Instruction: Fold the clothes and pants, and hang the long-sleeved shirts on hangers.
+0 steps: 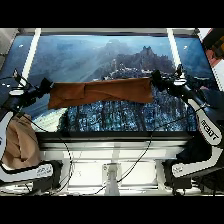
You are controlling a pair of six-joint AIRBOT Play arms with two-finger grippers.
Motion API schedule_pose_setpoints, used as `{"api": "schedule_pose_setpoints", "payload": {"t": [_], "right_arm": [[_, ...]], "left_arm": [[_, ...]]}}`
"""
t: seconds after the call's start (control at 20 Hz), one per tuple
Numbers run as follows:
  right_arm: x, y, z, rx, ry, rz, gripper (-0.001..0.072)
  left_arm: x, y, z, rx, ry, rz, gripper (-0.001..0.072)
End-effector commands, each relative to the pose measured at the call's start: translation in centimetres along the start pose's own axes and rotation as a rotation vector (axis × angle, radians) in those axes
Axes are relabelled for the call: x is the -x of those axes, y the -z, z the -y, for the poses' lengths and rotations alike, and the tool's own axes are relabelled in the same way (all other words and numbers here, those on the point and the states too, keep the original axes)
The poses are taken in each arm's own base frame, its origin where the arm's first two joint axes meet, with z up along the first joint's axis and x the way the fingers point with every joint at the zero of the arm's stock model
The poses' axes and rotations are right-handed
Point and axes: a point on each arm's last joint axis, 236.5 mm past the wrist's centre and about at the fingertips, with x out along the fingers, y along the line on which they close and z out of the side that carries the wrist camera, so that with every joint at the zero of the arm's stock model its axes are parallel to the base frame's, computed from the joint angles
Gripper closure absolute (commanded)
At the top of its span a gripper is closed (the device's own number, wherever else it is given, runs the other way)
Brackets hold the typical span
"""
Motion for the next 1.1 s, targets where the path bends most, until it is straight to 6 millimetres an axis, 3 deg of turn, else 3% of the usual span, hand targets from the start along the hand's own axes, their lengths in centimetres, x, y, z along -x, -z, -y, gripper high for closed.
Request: {"api": "schedule_pose_setpoints", "payload": {"t": [0.0,0.1,0.15,0.2,0.25,0.3,0.35,0.5,0.65,0.8,0.95,1.05], "right_arm": [[-0.5,0.1,0.6,0.004,0.013,0.002,0.0700],[-0.5,0.1,0.6,0.005,0.014,0.001,0.0699],[-0.5,0.2,0.6,0.012,0.013,0.000,0.0696],[-0.5,0.3,0.5,0.012,0.012,-0.005,0.0631],[-0.5,0.4,0.5,0.012,0.011,-0.010,0.0431],[-0.4,0.7,0.4,0.013,0.009,-0.022,0.0239],[-0.4,1.0,0.3,0.018,0.004,-0.038,0.0204],[0.2,1.5,-2.0,0.156,-0.043,-0.094,0.0204],[2.1,0.4,-5.0,0.342,-0.075,-0.090,0.0204],[4.0,-1.1,-6.6,0.490,-0.061,-0.048,0.0205],[5.1,-1.9,-7.0,0.569,-0.042,-0.023,0.0205],[5.2,-2.0,-7.1,0.577,-0.040,-0.019,0.0205]], "left_arm": [[-0.2,-0.1,-0.4,0.001,-0.011,0.005,0.0693],[-0.2,-0.1,-0.3,0.001,-0.010,0.004,0.0680],[-0.2,0.0,-0.3,0.001,-0.010,0.004,0.0578],[-0.2,-0.1,-0.3,0.001,-0.010,0.004,0.0335],[-0.2,-0.1,-0.3,0.001,-0.010,0.004,0.0083],[-0.2,-0.1,-0.3,0.001,-0.009,0.004,-0.0002],[-0.2,0.0,-0.2,0.000,-0.006,0.001,-0.0004],[0.7,-0.3,0.8,-0.007,0.025,-0.001,-0.0003],[3.3,-2.0,1.3,-0.098,0.040,0.022,-0.0003],[5.9,-1.4,-1.6,-0.129,-0.019,-0.064,0.0002],[7.7,2.1,-7.1,-0.144,-0.148,-0.283,0.0000],[8.1,4.1,-8.2,-0.113,-0.148,-0.396,-0.0003]]}}
